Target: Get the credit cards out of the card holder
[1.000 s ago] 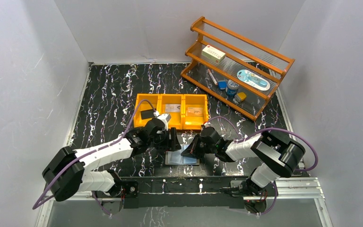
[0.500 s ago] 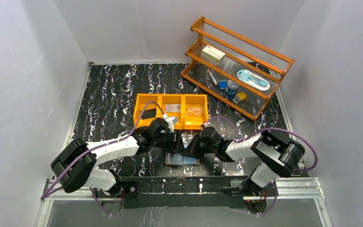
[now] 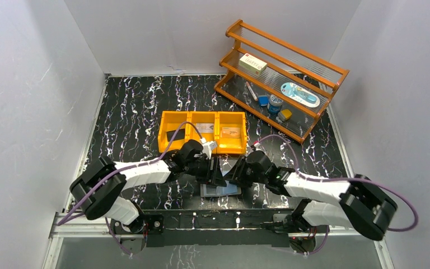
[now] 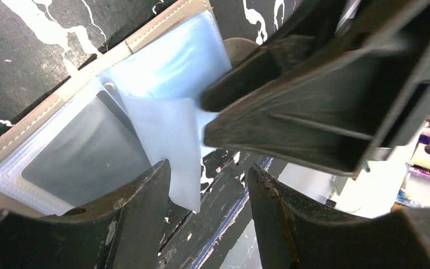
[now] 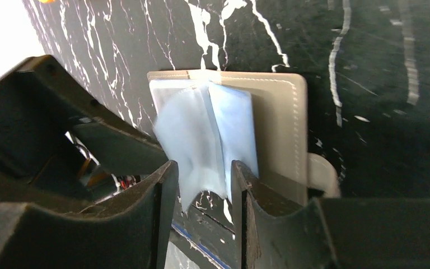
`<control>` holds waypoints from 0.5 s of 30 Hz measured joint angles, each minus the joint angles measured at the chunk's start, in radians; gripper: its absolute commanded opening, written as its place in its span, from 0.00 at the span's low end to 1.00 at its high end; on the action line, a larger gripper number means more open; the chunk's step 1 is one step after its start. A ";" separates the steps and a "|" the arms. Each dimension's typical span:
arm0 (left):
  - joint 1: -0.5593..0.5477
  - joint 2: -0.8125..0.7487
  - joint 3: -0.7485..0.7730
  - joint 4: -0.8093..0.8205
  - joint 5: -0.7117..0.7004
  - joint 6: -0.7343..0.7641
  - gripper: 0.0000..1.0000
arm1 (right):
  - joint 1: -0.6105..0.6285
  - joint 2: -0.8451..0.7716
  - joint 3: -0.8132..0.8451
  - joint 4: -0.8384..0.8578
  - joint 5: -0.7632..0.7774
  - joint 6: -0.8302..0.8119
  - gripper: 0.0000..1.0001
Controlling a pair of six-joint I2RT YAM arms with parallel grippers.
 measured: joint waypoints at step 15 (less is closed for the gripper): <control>-0.002 0.072 0.047 0.075 0.027 -0.023 0.58 | 0.002 -0.475 0.009 -0.442 0.335 0.049 0.44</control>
